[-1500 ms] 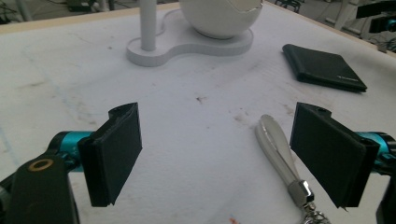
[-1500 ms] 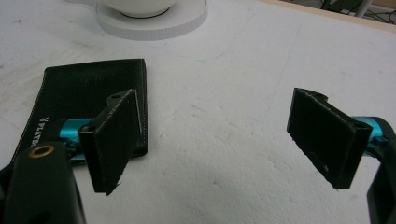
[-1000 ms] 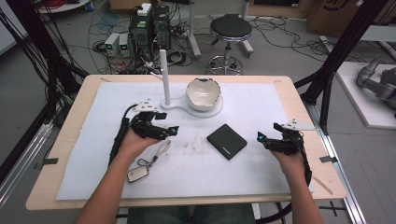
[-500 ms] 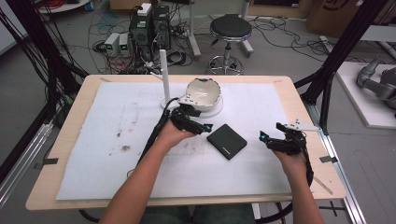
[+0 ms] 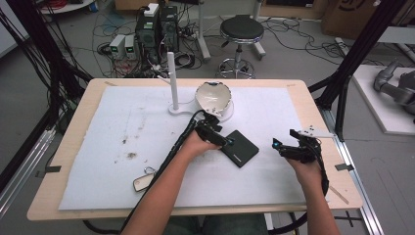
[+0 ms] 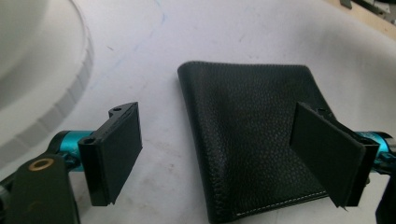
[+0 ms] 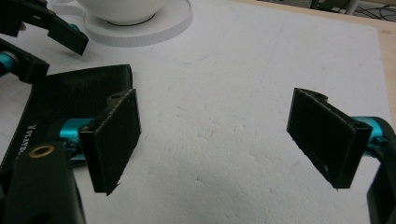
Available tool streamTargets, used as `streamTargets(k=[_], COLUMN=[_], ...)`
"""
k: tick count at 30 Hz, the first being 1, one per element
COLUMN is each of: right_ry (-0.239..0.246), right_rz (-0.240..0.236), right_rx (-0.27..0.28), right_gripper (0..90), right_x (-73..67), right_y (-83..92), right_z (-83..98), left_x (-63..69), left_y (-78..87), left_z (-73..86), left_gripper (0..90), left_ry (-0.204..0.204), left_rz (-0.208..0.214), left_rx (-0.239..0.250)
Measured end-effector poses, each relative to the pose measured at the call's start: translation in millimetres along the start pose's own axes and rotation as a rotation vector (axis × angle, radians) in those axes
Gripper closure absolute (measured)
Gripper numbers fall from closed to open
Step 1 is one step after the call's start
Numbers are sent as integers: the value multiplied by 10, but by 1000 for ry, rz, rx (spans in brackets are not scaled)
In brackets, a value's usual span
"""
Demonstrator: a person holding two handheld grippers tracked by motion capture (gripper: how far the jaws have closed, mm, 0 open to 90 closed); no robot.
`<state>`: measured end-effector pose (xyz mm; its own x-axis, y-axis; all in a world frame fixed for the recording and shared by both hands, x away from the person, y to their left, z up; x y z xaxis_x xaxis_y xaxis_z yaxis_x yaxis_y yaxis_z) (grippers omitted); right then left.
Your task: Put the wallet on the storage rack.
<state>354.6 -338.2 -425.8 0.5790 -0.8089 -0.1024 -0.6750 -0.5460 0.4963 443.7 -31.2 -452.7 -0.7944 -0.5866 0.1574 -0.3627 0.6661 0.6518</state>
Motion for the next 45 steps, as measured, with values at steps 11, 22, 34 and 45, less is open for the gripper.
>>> streamTargets(k=[11,22,34,45], right_ry=[8,7,4,3], right_rz=[3,6,8,10], right_rx=[-7,-10,-7,-9], right_gripper=[176,176,176,176], right_x=[-11,-19,-5,5], right_y=[-9,-7,4,3], right_z=[1,3,15,22], left_x=[77,101,115,121], left_y=[-76,-56,29,367], left_z=[21,81,85,-63], left_gripper=[263,531,809,820], left_ry=[-33,0,-49,-41], left_rz=[-49,13,-17,21], left_rx=[-41,-6,50,138])
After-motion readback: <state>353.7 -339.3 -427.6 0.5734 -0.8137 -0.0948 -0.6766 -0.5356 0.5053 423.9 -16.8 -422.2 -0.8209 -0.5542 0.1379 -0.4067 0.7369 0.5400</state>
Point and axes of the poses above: each handheld gripper's, and its own axes: y roughly backward along the jaws, z roughly out of its underside, x roughly to its right, the point moved 2 cm from there along -y, roughly forward along the jaws, and after that the axes turned 9 degrees about -z, right-handed, at the moved point
